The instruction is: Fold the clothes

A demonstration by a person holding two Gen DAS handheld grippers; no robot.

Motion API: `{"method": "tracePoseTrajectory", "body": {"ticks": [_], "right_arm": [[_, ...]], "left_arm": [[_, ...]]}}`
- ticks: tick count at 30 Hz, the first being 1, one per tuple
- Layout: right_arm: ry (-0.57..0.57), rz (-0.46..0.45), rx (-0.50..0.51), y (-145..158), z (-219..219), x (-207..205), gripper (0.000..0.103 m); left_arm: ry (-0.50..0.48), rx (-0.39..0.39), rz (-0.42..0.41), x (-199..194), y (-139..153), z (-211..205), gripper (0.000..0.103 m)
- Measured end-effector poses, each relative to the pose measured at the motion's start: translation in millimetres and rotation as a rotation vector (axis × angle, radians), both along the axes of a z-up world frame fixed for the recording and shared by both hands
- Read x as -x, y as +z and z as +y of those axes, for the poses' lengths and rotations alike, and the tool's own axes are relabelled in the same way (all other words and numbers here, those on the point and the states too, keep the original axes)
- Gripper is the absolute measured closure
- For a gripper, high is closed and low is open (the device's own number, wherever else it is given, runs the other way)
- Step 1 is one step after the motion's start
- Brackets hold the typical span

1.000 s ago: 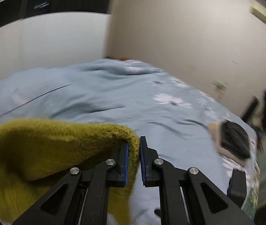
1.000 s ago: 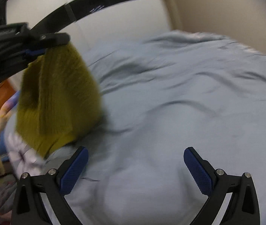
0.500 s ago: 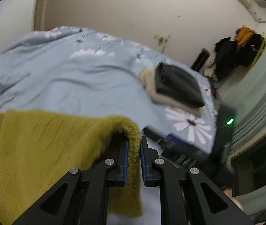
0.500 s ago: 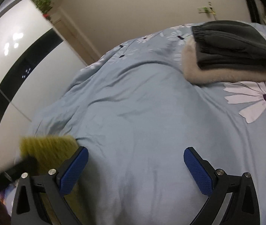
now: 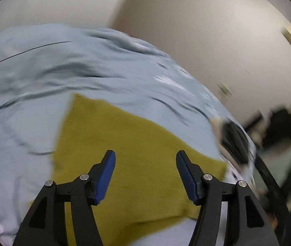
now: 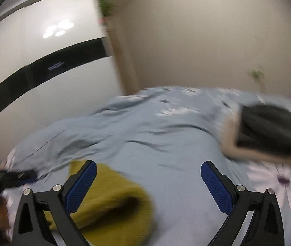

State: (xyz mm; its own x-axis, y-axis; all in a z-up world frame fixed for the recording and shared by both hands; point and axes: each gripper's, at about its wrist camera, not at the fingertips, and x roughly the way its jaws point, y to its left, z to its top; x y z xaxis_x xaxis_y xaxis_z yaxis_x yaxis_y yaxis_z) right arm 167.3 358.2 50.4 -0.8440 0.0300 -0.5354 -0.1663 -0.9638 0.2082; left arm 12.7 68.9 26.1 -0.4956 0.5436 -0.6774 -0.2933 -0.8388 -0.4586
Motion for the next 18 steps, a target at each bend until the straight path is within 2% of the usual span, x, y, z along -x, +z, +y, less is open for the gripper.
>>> {"method": "tracePoseTrajectory", "body": {"ticks": [2,4,6,11,15,18], "right_arm": [[0.097,0.006,-0.047,7.9,-24.9,4.5,0.000],[0.195,0.012,-0.093,15.9,-49.8,8.9,0.000],[0.311,-0.071,-0.154,3.7,-83.0,20.4,0.000],[0.470,-0.181,-0.367,-16.8,-135.5,22.1,0.000],[0.573,-0.209,-0.400,-22.4,-156.0,27.9,0.000],[0.657,-0.238,-0.406,-30.7,-176.2,35.2,0.001]], "left_arm": [[0.087,0.008,-0.031,4.0,-9.7,-27.2,0.039],[0.122,0.025,-0.072,5.3,-18.3,-44.0,0.039],[0.135,0.046,-0.114,5.2,-25.0,-56.8,0.039],[0.182,0.021,-0.177,6.4,-40.6,-85.3,0.039],[0.213,-0.015,-0.223,12.3,-52.6,-99.1,0.039],[0.224,-0.030,-0.225,13.2,-54.4,-106.5,0.039]]}}
